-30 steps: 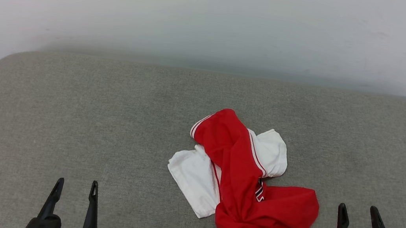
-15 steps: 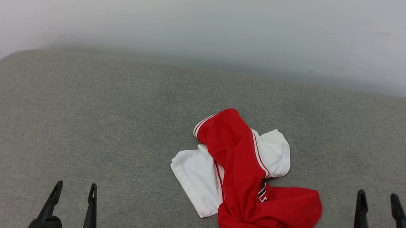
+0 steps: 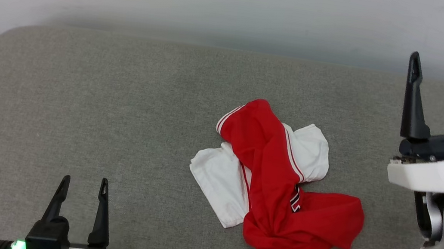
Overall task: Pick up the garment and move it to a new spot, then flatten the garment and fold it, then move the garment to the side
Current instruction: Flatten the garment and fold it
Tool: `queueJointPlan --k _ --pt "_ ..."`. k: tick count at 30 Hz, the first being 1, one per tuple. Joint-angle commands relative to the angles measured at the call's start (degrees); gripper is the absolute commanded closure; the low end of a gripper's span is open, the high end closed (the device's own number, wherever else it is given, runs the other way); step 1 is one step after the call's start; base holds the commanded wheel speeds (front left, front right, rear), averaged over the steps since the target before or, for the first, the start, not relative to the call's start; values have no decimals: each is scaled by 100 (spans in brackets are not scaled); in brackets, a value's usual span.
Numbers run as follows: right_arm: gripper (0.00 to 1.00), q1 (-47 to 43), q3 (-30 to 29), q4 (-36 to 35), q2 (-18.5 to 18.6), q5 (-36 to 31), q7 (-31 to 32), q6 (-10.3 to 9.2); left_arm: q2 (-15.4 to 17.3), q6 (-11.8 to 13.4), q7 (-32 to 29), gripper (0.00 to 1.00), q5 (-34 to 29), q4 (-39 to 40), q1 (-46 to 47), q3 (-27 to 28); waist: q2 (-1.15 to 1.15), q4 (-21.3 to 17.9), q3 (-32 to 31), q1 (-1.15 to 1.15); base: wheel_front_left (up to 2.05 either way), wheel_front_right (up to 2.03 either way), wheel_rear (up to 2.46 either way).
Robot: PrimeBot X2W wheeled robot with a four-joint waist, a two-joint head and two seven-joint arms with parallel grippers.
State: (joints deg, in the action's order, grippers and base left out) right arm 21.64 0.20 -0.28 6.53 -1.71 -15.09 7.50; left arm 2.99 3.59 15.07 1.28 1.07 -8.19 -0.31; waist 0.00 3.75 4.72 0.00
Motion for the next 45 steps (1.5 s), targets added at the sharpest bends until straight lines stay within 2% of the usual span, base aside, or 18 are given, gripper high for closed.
queueJointPlan --k 1,5,8,12,20,21,25,30,36,39,40,41,45 --pt "0 394 235 417 244 71 -11 -2 -10 -2 15 0 18 6 151 -29 0 57 175 0 0 0 0" --pt "0 1354 948 1322 819 292 503 -3 -11 7 15 0 37 33 325 -51 0 114 402 0 0 0 0" --pt "0 1916 1673 1799 1242 728 1369 -3 -12 33 15 0 88 67 428 -62 0 159 563 0 0 0 0" --pt "0 2619 2736 2200 1822 1725 2815 -3 -14 54 15 0 151 114 577 -110 0 217 784 0 0 0 0" --pt "0 3717 4702 2210 2752 3868 5665 -3 -14 48 15 0 252 171 954 -275 0 430 1288 0 0 0 0" --pt "0 3717 4702 2210 2752 3868 5665 -3 -14 48 15 0 252 171 954 -275 0 430 1288 0 0 0 0" --pt "0 4098 5207 2306 2924 4618 6599 -2 -15 109 15 0 338 216 1152 -444 0 575 1552 0 0 0 0" --pt "0 4293 5579 2630 2815 4970 7001 -2 -16 219 15 0 443 254 1314 -628 0 722 1834 0 0 0 0" --pt "0 3804 5975 2958 2724 5283 6874 -1 -14 294 15 0 488 235 1445 -759 0 885 1977 0 0 0 0" --pt "0 3571 6251 2960 2791 5373 6809 0 -14 329 15 0 469 249 1437 -740 0 888 1973 0 0 0 0" --pt "33 3539 6337 2946 2830 5393 6774 6 -15 336 15 0 459 246 1423 -731 0 877 1955 0 0 0 0" --pt "100 3542 6390 2904 2860 5410 6684 8 -14 347 15 0 453 239 1401 -722 0 865 1931 0 0 0 0" --pt "100 3816 6194 2824 2963 5524 6048 -3 -14 365 15 0 413 197 1314 -710 0 792 1765 0 0 0 0"
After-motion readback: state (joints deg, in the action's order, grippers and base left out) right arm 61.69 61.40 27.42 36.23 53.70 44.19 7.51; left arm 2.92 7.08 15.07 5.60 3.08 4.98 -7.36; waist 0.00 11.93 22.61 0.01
